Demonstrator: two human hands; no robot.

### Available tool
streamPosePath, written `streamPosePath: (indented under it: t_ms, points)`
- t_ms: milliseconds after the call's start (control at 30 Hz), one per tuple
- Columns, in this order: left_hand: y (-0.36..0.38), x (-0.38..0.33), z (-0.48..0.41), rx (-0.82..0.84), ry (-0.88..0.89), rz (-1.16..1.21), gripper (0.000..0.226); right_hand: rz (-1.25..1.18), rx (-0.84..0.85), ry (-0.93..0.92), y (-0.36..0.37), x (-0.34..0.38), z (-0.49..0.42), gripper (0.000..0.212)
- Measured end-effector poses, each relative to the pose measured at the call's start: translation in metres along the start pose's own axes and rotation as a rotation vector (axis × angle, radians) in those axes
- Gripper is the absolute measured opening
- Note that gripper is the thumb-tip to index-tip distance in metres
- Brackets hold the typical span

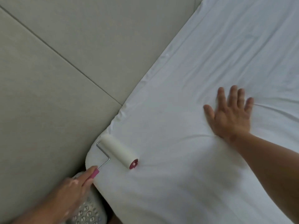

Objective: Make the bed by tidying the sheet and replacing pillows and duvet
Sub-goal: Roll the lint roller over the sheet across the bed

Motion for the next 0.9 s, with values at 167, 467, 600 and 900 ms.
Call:
streamPosePath:
  t_ms: [167, 467, 600, 900]
  points:
    - [0.006, 0.013, -0.077, -0.007, -0.143, 0.077, 0.046, 0.011, -0.007, -0.007, 0.001, 0.0, 0.002, 0.083]
    - [0.036, -0.004, 0.08, 0.243, -0.377, 0.286, 0.069, -0.008, 0.004, -0.041, 0.001, -0.001, 0.002, 0.085]
    - [0.007, -0.011, 0.077, 0.275, -0.29, 0.105, 0.062, -0.046, 0.069, -0.136, -0.006, -0.008, 0.019, 0.082]
    - [-0.145, -0.074, -0.293, 0.087, -0.419, 0.715, 0.029, 0.03, 0.008, -0.004, -0.04, -0.142, 0.006, 0.081]
Point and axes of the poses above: each hand's wrist, its own z-axis away from the middle knuckle, its own y-axis out of the palm, x = y × z, the point moved 5 cm from there along -z, towards the middle knuckle, and after that the axes turned 7 degrees about x, right-handed, at the moved point
